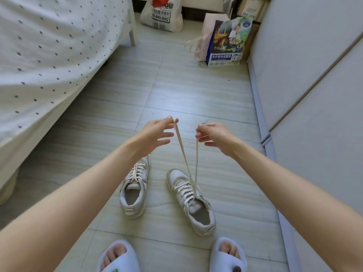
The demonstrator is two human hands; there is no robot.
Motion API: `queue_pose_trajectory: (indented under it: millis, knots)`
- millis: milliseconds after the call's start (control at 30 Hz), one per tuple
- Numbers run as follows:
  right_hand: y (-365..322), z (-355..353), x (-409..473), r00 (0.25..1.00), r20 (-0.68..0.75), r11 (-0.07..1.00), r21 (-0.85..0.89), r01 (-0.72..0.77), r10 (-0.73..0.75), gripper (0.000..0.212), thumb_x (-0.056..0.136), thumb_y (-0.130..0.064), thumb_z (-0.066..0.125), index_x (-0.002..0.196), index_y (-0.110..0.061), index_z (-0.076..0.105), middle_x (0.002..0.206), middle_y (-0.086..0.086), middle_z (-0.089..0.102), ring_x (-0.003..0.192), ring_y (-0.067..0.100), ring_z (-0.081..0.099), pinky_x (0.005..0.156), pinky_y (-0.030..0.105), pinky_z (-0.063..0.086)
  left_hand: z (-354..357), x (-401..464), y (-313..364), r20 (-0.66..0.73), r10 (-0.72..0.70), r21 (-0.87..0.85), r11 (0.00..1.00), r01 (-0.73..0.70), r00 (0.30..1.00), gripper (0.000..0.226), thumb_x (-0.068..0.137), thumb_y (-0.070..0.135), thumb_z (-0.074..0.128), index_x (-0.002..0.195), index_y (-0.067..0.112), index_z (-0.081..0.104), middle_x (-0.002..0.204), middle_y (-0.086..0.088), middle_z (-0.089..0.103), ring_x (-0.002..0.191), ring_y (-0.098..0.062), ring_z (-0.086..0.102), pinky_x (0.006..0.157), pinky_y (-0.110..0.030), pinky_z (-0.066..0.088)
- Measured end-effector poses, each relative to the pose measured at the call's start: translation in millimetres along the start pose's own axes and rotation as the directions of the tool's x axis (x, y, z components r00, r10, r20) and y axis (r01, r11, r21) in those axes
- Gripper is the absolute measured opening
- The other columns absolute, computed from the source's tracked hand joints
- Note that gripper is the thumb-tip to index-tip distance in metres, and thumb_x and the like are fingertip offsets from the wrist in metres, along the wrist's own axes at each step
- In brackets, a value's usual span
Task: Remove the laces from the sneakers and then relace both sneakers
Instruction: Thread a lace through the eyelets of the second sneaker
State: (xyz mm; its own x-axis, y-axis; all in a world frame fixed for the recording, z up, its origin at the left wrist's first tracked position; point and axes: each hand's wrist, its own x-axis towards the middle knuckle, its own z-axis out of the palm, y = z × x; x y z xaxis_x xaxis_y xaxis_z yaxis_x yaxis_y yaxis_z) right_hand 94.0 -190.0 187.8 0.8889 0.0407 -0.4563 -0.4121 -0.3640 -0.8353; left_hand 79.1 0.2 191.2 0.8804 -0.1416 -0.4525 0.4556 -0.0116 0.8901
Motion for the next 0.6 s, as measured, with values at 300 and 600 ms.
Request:
queue_pose_trajectory:
  millis: [300, 600]
  knots:
    - [3.5, 75.7, 13.7, 0.992, 0.076, 0.892, -0.436, 0.122, -0.099, 0.032, 0.093, -0.03, 0.05, 0.118, -0.011, 0.059, 0.119, 0.009, 0.061, 0.099, 0.022, 0.055, 0.086, 0.034, 0.046, -61.8, -7.9, -43.8, -0.119, 0.101, 0.5, 0.866, -0.029, 0.988, 0.031, 0.097, 0.021, 0.046, 0.126, 0.014, 0.055, 0.123, -0.006, 0.058, 0.107, -0.015, 0.054, 0.089, -0.026, 0.042]
    - [96.8, 212.0, 16.8, 0.959, 0.283, 0.807, -0.565, 0.17, -0.003, 0.037, 0.091, -0.033, 0.055, 0.121, -0.01, 0.055, 0.115, 0.008, 0.06, 0.107, 0.026, 0.055, 0.088, 0.031, 0.042, -118.9, -16.8, -196.5, -0.22, -0.048, 0.657, 0.731, 0.184, 0.974, 0.043, 0.092, 0.012, 0.053, 0.135, 0.01, 0.046, 0.136, -0.011, 0.051, 0.126, -0.025, 0.046, 0.098, -0.027, 0.035]
